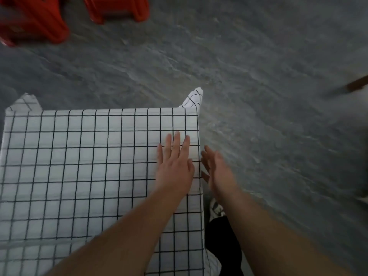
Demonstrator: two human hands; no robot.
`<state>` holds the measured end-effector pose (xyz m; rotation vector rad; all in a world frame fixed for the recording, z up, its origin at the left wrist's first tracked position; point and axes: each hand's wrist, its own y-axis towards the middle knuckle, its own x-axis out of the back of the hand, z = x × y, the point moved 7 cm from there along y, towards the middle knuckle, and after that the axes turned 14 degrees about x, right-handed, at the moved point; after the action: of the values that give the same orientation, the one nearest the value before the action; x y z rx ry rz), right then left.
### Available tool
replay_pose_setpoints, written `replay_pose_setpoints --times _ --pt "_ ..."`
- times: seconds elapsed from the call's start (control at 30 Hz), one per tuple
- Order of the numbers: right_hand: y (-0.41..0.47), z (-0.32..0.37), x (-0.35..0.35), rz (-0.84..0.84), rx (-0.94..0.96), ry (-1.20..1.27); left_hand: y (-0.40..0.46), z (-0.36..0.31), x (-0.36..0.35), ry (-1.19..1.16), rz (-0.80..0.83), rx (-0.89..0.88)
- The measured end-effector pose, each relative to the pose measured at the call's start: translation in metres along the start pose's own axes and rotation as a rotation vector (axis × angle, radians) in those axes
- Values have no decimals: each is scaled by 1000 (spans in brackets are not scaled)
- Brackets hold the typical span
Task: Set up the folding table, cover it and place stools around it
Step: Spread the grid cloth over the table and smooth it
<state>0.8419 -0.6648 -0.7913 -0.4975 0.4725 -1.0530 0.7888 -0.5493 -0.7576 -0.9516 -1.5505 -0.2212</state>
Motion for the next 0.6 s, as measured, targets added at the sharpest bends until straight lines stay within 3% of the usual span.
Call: replay_pose_setpoints --times 0.07,0.23,0.43,0.6 --pt "13 -1 -12 86 -27 -1 16 -4 -3 28 -2 26" --pt "30 -14 -15 89 6 65 30 -6 -15 74 58 80" --pt "35 -20 -14 172 -217 132 32 -10 -10 -8 66 131" --pt "61 8 -2 192 -270 -157 38 -17 4 -73 45 213"
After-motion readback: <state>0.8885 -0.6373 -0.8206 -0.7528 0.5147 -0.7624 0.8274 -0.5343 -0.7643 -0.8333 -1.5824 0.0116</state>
